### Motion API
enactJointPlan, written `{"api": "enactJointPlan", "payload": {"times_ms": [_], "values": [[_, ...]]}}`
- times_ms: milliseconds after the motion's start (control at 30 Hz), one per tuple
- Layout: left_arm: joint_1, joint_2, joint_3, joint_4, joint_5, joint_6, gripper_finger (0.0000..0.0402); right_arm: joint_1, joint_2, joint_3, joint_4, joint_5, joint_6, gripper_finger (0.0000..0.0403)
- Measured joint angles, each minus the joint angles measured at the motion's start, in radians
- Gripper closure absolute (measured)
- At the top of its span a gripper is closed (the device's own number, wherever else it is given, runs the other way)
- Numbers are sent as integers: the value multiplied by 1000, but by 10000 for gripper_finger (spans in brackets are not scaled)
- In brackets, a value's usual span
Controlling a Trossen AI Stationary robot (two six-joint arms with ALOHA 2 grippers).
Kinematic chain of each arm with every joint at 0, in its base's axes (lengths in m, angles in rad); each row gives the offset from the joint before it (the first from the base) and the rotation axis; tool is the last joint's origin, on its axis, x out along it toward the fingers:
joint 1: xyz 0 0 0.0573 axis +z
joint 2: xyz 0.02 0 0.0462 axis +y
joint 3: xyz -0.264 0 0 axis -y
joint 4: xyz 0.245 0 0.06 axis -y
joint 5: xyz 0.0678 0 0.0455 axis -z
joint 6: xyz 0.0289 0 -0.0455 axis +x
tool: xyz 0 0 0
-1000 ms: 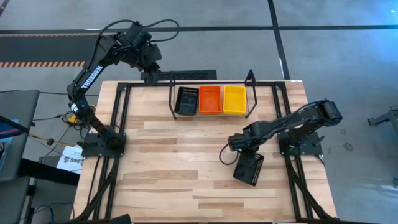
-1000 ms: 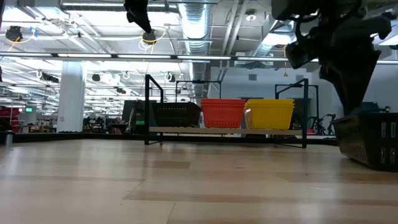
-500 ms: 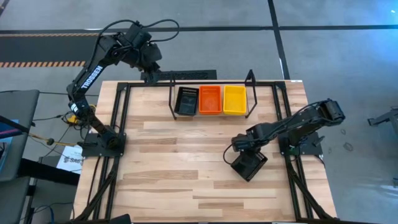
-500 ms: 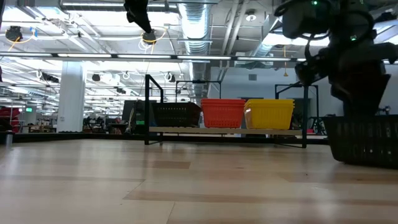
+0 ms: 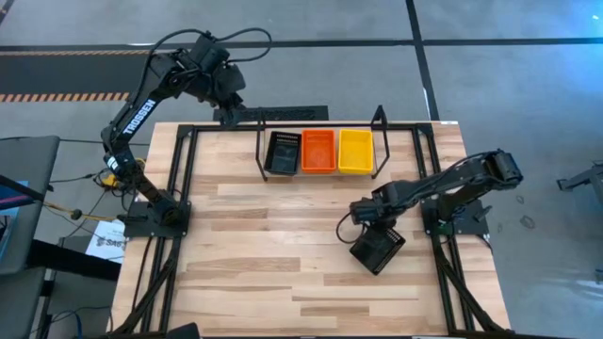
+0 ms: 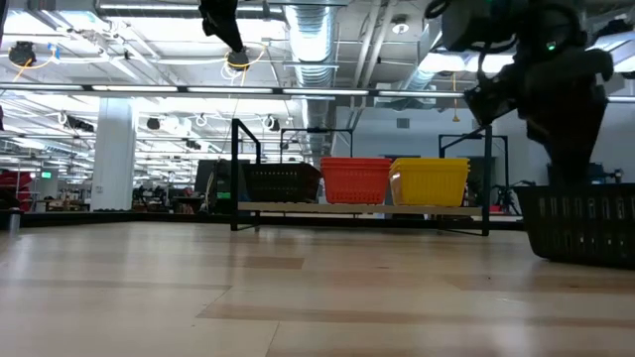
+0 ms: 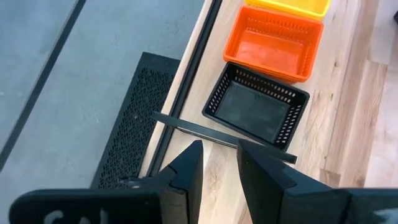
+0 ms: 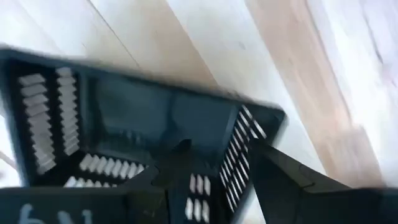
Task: Stack baskets on shelf by color
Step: Stack the black bin on top of the other black bin on the shelf
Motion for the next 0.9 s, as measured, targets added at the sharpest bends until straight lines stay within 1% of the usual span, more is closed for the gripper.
{"api": "enactJointPlan", "payload": {"times_ms": [133,233,333,567,700,767,900], "values": [[0,0,0,20,0,1,315,-7,0,34,-108,5,8,221],[0,0,0,20,0,2,315,-3,0,42,-147,12,9,222],[0,0,0,20,0,3,315,4,0,42,-163,50,8,222],[0,0,0,19,0,2,315,-7,0,32,-120,111,8,214],[-2,0,0,17,0,-1,315,-13,0,-17,-41,108,4,213],[-2,0,0,17,0,-1,315,-14,0,-50,0,87,12,213],[-2,0,0,12,0,-5,315,-13,0,-97,33,81,32,213]]}}
